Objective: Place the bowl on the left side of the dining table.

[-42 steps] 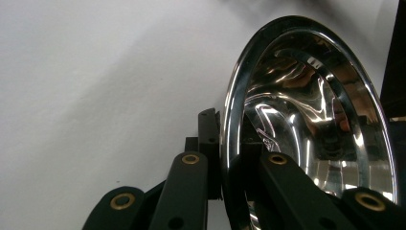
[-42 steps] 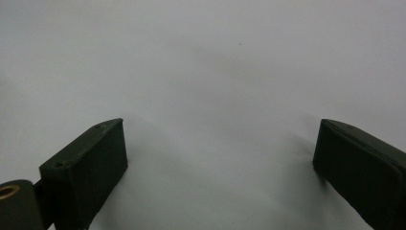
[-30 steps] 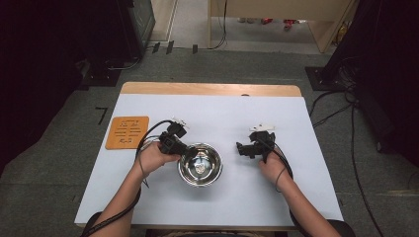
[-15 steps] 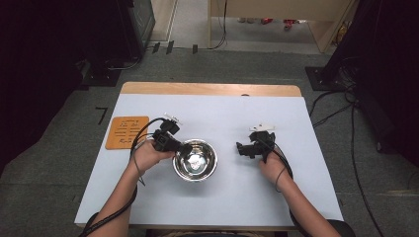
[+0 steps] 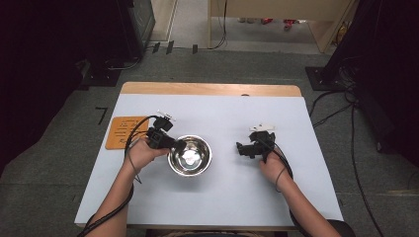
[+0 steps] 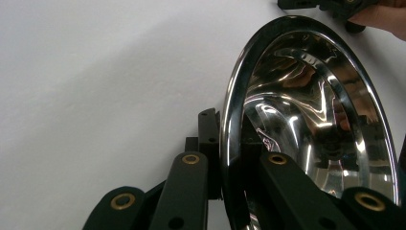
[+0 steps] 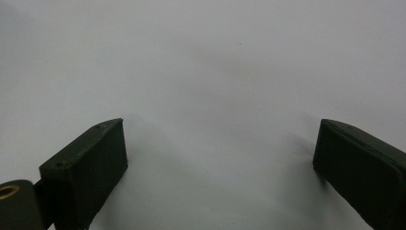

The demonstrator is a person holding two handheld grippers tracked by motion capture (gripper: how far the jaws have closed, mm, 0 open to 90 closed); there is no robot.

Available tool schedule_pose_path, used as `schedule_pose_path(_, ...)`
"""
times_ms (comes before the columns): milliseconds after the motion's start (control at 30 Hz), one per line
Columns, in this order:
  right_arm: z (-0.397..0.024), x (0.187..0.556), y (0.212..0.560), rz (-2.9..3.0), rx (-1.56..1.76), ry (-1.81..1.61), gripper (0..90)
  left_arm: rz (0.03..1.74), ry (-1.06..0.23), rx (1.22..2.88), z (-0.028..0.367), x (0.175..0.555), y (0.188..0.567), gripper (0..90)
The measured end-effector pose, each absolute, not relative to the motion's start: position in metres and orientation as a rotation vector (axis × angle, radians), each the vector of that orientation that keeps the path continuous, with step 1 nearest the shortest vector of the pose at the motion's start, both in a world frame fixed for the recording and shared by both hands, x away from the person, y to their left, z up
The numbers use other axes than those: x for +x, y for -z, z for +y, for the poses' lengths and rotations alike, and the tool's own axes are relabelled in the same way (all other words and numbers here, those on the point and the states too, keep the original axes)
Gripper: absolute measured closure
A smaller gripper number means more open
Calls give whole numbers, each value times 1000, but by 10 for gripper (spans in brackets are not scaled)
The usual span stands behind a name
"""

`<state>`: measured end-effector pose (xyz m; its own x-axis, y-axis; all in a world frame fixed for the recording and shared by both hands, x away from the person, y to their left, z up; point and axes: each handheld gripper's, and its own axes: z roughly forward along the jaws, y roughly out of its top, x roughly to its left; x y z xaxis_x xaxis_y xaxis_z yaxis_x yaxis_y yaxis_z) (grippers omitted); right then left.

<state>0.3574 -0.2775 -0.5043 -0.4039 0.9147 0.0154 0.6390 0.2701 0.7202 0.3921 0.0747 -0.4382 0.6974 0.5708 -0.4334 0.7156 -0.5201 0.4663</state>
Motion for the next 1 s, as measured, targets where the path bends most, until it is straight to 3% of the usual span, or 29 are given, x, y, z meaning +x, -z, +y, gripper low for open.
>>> schedule_pose_path(1000, -278, 357, 504, 2142, 1405, -923, 41, 1106, 238, 2236, 109, 402, 438, 867)
